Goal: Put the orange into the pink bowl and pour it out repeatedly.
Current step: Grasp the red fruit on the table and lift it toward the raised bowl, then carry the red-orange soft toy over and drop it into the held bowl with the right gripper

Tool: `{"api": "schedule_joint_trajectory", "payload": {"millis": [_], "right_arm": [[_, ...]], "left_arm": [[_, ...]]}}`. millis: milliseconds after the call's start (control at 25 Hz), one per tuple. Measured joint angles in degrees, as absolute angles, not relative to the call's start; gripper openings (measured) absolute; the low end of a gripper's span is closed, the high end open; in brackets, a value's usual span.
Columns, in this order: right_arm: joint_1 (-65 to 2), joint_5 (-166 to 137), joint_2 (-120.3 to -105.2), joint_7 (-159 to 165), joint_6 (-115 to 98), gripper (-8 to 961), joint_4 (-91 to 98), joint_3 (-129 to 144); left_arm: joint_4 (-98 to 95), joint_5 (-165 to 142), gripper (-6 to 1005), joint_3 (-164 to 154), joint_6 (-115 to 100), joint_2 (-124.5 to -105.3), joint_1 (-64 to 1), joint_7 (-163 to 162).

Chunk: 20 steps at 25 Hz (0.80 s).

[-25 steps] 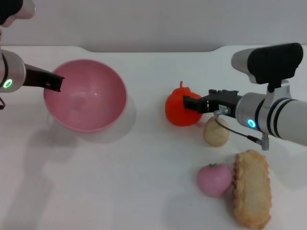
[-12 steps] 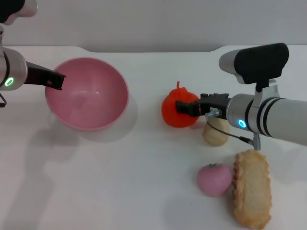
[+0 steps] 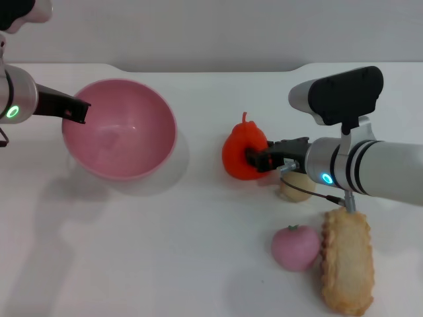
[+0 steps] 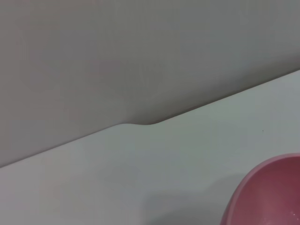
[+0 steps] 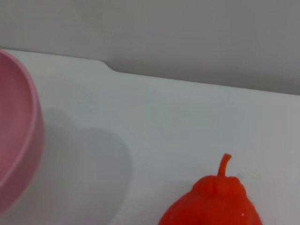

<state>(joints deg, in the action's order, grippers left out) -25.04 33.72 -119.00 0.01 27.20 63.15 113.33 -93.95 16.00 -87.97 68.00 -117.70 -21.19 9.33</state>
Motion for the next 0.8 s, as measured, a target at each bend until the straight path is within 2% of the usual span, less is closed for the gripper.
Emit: {"api": "schedule_joint_trajectory", "payload": {"millis": [240, 480, 800], "right_arm": [[-24.56, 33.37, -118.99, -0.49, 26.98, 367, 64.98, 113.82], [-19.92, 28.15, -118.82, -0.98, 29.22, 171, 75.66, 112.43], [-15.06, 21.65, -119.19, -1.05, 37.85, 96, 95.32, 111.7]], "left_arm": [[-93.84, 16.0, 42, -87.97, 67.95, -117.73, -21.05, 9.96], [-93.48, 16.0, 42, -87.89, 67.47, -117.66, -20.72, 9.99], [-91.02, 16.69, 42, -87.63, 65.97, -117.81, -21.15, 10.08]]}}
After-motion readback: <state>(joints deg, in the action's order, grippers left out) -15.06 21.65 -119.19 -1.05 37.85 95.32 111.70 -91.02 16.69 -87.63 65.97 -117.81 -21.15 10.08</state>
